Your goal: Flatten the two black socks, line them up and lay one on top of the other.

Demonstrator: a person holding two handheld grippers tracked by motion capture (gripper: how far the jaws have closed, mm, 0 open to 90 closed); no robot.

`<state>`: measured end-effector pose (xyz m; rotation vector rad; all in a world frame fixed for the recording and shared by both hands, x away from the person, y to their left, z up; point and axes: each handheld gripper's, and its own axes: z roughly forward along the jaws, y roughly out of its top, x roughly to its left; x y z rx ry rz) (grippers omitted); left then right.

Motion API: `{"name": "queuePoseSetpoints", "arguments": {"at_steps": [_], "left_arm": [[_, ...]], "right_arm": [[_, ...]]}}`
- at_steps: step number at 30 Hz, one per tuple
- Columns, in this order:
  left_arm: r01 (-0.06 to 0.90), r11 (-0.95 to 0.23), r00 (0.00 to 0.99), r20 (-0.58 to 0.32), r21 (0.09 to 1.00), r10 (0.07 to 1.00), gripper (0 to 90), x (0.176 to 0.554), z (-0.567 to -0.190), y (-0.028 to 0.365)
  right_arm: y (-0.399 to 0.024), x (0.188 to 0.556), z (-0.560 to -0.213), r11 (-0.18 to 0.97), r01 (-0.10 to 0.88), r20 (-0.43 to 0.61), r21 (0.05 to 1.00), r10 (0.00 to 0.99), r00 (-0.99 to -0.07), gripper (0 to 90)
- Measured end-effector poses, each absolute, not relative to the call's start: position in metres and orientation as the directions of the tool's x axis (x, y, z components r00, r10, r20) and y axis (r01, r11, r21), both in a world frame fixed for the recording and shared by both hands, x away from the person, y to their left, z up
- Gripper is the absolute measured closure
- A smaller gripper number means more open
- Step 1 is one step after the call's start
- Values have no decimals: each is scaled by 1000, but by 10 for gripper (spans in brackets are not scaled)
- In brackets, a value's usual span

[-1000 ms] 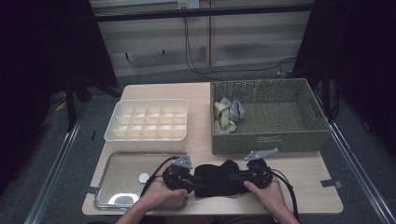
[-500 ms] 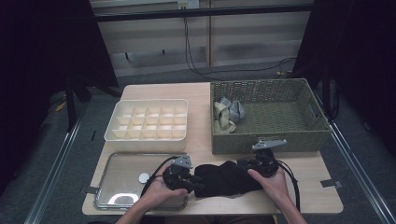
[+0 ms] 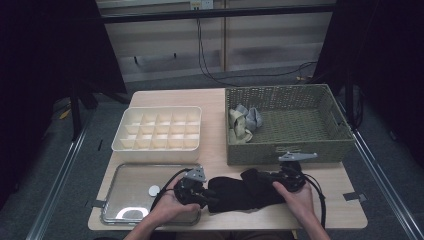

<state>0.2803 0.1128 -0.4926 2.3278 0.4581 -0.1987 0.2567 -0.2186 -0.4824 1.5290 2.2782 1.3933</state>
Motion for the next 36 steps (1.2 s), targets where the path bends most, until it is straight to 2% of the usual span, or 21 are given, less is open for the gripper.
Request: {"name": "queuePoseSetpoints", "arguments": {"at_steps": [12,16,19,23,27,29,35,36], "left_arm": [[379,-665,925,-283,644,254,666,279,-492,113],[381,-655,924,-290,653,249,666,279,-493,113],[392,-641,919,-301,660,253,647,280,-490,116],[396,-604,918,-288,691,272,627,281,-481,127],[431,-597,902,-299,677,312,610,282,-481,135],[421,-630,906,-260,652,335,595,281,-482,134],[421,-627,906,-265,655,330,517,281,-488,129],[415,-638,907,-240,648,347,511,280,-488,127]], "right_arm": [[-282,230,-485,1,708,396,706,828,-396,853],[-281,232,-491,49,720,350,692,850,-394,843],[-279,233,-495,65,730,345,680,851,-397,780],[-279,230,-492,47,722,342,690,858,-382,640],[-279,227,-487,44,714,334,699,863,-380,606],[-277,226,-488,57,713,329,699,859,-392,599],[-278,230,-492,62,724,327,687,863,-384,588],[-278,231,-493,60,728,328,682,866,-378,581]]}}
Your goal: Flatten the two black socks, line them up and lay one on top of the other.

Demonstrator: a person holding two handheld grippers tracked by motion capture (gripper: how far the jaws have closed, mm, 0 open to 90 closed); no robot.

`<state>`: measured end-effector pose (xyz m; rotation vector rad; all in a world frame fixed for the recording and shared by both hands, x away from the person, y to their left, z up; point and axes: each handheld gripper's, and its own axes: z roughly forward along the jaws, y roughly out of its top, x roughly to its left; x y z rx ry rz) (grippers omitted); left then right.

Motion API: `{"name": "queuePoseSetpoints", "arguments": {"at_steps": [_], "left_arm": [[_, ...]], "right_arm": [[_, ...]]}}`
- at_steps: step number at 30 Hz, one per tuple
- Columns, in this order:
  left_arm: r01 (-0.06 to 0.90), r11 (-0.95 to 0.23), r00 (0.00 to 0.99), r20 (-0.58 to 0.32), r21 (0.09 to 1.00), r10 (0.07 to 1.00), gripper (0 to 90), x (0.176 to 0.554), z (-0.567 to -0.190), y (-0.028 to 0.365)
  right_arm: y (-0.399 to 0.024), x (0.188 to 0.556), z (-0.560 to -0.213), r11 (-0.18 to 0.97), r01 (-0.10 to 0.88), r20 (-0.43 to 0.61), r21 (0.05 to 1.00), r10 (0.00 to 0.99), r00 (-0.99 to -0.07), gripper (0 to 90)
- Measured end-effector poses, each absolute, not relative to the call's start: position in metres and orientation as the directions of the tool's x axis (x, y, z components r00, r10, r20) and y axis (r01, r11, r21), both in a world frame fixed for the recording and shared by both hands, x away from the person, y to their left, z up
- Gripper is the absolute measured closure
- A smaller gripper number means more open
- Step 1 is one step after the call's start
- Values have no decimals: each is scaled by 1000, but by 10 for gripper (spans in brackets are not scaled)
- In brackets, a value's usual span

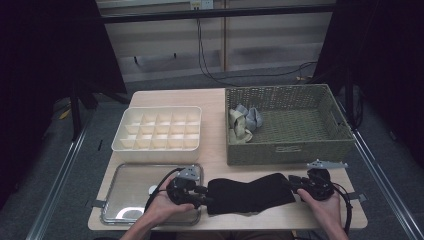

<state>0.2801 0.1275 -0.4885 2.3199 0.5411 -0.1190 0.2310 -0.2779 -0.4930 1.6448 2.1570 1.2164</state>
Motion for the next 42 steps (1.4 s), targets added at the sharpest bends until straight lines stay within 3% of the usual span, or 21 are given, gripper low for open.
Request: {"name": "queuePoseSetpoints", "arguments": {"at_steps": [3,6,12,19,32,42], "left_arm": [[409,-643,911,-244,648,333,527,279,-491,125],[409,-659,912,-257,631,320,667,281,-491,126],[407,-648,913,-273,644,302,837,281,-492,121],[434,-594,901,-327,677,286,861,282,-481,130],[445,-522,894,-335,728,296,865,299,-457,136],[471,-562,880,-316,680,356,862,315,-480,120]], "right_arm": [[-276,233,-497,68,737,329,673,865,-380,594],[-275,235,-498,68,747,333,662,866,-374,699],[-275,234,-497,61,743,340,666,863,-375,788],[-278,229,-491,30,730,369,683,848,-381,835],[-278,206,-475,-17,705,395,709,837,-378,843],[-279,206,-493,38,758,362,651,862,-355,841]]}}
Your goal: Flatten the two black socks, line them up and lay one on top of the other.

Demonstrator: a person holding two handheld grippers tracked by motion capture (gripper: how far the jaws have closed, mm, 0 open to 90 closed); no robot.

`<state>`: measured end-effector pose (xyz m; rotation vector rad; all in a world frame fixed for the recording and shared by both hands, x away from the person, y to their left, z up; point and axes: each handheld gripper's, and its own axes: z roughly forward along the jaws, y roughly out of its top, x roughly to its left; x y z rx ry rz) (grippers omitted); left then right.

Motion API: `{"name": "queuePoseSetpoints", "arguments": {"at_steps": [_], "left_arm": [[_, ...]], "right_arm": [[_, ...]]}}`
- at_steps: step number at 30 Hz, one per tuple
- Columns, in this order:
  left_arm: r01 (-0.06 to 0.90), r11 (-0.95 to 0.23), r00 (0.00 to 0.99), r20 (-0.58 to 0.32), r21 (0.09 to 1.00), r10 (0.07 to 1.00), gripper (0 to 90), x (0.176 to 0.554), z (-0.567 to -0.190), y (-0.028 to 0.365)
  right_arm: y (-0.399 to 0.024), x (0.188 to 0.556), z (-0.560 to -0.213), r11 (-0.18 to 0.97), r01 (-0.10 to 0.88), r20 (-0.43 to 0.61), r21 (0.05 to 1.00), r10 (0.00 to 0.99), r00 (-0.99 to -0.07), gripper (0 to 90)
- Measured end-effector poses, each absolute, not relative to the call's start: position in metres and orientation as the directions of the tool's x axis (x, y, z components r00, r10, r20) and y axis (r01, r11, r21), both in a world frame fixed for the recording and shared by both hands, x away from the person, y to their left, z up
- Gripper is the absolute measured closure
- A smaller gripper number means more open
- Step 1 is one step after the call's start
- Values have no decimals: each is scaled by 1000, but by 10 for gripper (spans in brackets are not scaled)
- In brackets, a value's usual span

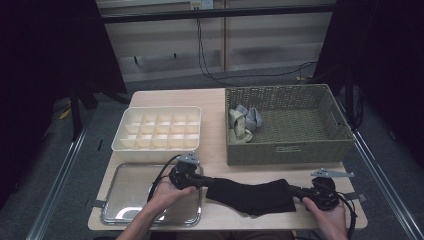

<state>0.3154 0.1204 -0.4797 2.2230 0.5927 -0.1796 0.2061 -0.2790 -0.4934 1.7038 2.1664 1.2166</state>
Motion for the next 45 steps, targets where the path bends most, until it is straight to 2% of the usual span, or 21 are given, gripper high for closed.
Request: {"name": "queuePoseSetpoints", "arguments": {"at_steps": [12,13,15,21,25,31,37,41,45], "left_arm": [[478,-569,877,-337,669,341,861,308,-488,113],[478,-566,877,-337,672,342,860,308,-488,113],[485,-559,873,-337,673,352,848,310,-488,115],[502,-496,862,-361,708,356,746,313,-481,125],[491,-480,866,-344,727,364,686,311,-475,131],[470,-487,872,-303,736,385,623,307,-466,140],[460,-484,875,-286,745,391,621,305,-460,148],[454,-499,877,-272,738,396,609,303,-460,152],[465,-494,870,-274,734,411,593,303,-462,157]], "right_arm": [[-289,234,-499,50,751,311,659,891,-332,824],[-289,236,-499,47,748,310,662,892,-330,797],[-287,235,-498,44,748,315,662,890,-331,688],[-285,227,-483,21,711,317,703,885,-340,551],[-282,225,-471,21,689,335,725,863,-378,558],[-250,226,-472,72,696,371,715,804,-464,574],[-218,233,-473,121,685,376,718,761,-528,568],[-198,237,-473,155,671,374,725,730,-572,622],[-176,241,-476,201,664,364,721,705,-609,637]]}}
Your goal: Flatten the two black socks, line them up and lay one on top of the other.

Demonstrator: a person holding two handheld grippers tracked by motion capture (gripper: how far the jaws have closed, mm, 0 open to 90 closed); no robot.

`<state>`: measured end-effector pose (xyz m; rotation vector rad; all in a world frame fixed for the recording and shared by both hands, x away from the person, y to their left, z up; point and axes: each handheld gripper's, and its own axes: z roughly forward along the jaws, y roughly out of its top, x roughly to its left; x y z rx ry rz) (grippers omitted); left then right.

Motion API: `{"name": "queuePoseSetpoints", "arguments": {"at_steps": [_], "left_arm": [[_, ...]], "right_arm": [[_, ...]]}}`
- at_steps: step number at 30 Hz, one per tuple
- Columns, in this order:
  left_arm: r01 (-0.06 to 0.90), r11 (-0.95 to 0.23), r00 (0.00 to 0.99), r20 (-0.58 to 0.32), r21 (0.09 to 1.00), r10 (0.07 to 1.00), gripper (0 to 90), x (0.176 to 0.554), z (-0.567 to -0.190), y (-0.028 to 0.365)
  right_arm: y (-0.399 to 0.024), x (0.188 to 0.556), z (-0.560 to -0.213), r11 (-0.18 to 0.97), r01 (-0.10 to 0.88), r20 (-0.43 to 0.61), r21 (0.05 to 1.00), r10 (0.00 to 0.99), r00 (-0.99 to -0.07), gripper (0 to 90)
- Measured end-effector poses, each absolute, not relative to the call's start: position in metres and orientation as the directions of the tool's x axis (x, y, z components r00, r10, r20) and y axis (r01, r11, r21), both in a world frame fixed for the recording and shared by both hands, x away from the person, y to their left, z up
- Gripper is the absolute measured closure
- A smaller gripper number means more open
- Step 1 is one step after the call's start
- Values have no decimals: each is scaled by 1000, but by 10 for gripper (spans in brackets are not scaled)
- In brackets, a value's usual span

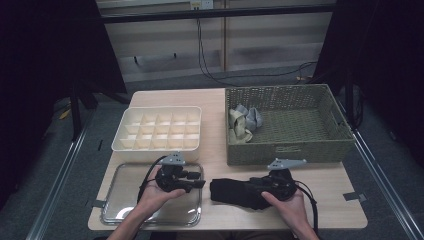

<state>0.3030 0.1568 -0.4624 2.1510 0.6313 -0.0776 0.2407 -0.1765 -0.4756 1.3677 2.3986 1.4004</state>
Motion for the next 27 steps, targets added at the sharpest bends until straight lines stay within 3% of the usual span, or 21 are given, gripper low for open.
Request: {"name": "queuePoseSetpoints", "arguments": {"at_steps": [17,27], "left_arm": [[483,-456,844,-260,747,469,490,291,-468,184],[479,-448,839,-244,755,487,459,286,-467,194]], "right_arm": [[-101,255,-480,328,615,331,717,617,-714,626],[-83,260,-488,354,616,324,704,611,-722,590]]}}
